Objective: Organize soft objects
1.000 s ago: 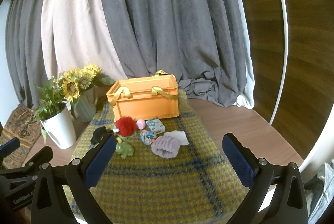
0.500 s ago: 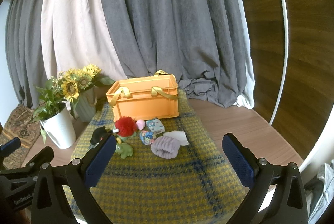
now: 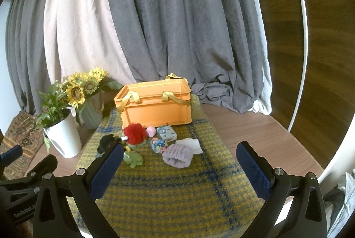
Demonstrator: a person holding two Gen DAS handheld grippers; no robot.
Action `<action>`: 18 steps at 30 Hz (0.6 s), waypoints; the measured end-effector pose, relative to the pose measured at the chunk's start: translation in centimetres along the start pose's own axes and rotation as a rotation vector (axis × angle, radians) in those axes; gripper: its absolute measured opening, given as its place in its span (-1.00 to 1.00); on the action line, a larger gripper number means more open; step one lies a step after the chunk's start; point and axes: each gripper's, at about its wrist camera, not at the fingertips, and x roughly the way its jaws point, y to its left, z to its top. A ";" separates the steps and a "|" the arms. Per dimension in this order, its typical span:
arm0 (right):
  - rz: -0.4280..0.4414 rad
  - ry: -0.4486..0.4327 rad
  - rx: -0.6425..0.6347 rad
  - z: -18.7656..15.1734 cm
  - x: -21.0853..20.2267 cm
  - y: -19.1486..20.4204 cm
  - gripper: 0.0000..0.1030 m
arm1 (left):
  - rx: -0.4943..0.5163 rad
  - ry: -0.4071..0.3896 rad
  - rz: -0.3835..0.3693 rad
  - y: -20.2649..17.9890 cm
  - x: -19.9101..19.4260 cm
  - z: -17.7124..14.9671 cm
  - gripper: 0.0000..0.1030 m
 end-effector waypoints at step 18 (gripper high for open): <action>-0.040 0.016 0.001 -1.3 1.5 0.9 1.00 | -0.031 0.110 -0.073 0.9 3.6 -0.9 0.87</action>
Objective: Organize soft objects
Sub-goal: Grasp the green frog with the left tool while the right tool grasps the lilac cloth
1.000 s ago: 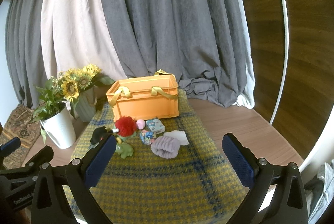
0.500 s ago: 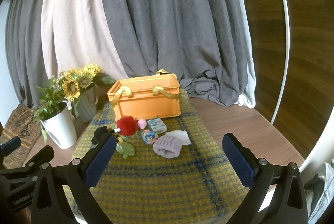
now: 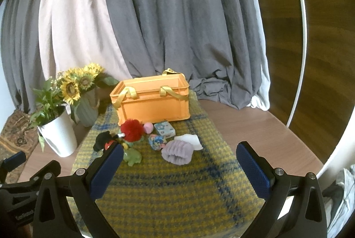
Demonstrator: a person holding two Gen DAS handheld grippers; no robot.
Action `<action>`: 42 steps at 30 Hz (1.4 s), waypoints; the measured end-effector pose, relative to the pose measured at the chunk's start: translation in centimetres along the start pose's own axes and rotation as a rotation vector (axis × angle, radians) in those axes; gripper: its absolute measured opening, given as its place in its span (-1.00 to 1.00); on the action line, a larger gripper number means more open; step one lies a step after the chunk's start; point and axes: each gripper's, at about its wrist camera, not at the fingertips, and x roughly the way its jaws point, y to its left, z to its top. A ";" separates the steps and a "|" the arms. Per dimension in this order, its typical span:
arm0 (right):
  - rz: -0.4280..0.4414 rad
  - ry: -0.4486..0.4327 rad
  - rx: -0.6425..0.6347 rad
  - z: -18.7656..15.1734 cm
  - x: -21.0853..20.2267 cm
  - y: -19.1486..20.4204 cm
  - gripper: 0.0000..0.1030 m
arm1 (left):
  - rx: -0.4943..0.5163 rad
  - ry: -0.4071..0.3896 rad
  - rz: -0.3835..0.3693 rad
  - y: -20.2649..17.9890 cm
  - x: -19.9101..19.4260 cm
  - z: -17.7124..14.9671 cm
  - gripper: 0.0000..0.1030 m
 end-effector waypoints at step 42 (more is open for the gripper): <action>0.154 0.302 0.020 -3.0 22.4 -2.6 0.69 | -0.152 0.245 -0.099 -4.2 22.2 -0.6 0.15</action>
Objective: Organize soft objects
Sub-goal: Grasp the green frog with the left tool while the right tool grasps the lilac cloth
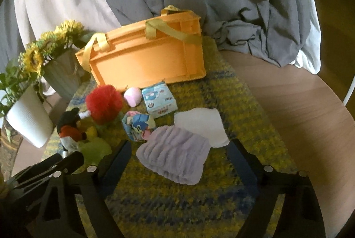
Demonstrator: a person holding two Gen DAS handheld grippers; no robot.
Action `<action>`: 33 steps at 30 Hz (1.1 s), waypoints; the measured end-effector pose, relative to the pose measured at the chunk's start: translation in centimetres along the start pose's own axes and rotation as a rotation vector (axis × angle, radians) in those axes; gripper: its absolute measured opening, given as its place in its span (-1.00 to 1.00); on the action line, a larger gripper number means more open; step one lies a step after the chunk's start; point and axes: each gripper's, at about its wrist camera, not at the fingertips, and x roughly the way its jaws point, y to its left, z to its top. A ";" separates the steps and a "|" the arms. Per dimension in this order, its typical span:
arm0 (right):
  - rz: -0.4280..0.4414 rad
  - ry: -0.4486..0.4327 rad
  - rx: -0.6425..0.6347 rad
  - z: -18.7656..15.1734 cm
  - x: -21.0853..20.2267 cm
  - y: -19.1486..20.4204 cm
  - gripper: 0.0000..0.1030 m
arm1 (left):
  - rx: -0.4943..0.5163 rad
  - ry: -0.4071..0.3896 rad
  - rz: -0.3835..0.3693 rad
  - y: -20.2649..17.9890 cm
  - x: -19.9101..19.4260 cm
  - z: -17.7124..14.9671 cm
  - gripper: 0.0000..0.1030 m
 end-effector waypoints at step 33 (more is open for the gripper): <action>0.067 0.048 -0.057 -0.2 1.7 1.0 -0.44 | 0.086 0.021 -0.046 -1.3 1.9 0.7 -0.28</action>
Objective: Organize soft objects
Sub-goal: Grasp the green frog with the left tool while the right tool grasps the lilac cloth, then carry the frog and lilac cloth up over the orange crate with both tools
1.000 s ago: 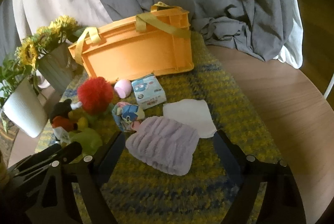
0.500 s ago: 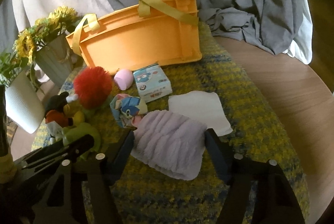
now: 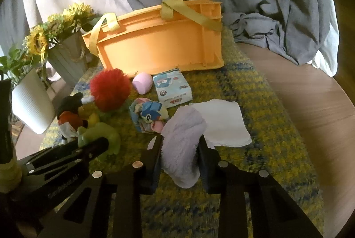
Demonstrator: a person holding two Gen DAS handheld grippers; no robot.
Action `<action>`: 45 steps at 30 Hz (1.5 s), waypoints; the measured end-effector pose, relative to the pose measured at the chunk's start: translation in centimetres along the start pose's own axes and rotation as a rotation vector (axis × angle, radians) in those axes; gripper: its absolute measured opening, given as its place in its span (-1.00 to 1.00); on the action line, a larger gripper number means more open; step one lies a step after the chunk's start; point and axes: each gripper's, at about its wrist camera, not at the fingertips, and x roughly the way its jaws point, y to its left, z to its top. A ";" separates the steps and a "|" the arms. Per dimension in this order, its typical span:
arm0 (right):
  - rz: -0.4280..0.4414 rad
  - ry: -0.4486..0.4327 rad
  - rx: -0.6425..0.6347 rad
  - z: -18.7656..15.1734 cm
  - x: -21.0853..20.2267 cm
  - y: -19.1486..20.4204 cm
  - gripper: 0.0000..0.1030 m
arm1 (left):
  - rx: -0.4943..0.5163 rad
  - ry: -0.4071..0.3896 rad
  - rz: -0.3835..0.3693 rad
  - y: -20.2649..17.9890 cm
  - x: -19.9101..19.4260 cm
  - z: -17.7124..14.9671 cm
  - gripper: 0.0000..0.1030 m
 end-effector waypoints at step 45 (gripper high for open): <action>0.037 -0.313 -0.058 7.3 -10.4 3.7 -0.44 | 0.115 -0.330 -0.004 -1.6 -12.5 8.0 -0.29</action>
